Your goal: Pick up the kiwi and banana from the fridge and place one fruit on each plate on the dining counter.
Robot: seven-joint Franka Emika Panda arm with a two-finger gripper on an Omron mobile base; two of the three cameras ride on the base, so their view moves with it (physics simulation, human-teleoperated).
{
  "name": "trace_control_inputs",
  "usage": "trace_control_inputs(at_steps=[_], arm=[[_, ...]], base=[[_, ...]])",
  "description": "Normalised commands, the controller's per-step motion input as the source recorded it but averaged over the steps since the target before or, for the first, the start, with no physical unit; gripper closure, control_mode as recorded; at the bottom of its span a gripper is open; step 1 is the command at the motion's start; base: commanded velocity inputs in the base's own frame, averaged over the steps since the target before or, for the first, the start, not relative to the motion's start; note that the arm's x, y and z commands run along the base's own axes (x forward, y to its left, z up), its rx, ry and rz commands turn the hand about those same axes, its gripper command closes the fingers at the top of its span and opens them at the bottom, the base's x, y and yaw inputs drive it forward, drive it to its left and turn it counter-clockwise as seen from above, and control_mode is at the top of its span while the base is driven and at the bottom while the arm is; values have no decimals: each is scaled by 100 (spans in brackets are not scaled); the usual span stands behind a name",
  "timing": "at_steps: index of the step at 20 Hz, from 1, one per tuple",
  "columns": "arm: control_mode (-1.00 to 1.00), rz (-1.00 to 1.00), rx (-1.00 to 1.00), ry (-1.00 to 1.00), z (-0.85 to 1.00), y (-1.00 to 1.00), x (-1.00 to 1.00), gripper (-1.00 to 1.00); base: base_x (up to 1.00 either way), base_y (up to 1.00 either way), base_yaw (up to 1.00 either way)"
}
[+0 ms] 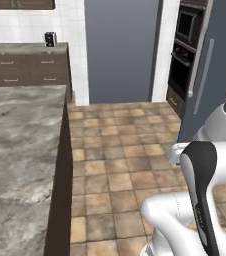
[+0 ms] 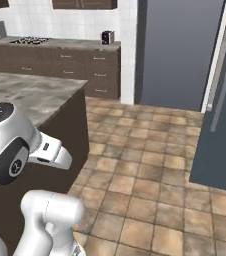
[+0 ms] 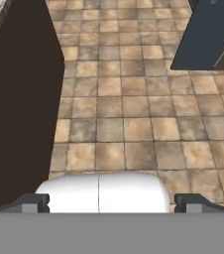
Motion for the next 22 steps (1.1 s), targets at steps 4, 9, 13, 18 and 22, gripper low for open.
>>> trace_control_inputs(at_steps=[4, 9, 13, 18, 22], arm=[[100, 0, 0, 0, 0, 0, 0, -100], [100, 0, 0, 0, 0, 0, 0, -100], [100, 0, 0, 0, 0, 0, 0, -100], [100, 0, 0, 0, 0, 0, 0, -100], [100, 0, 0, 0, 0, 0, 0, -100]], base=[[100, -45, 32], [100, -40, 6], [100, -23, 0], [100, -11, -9], [98, -6, -17]])
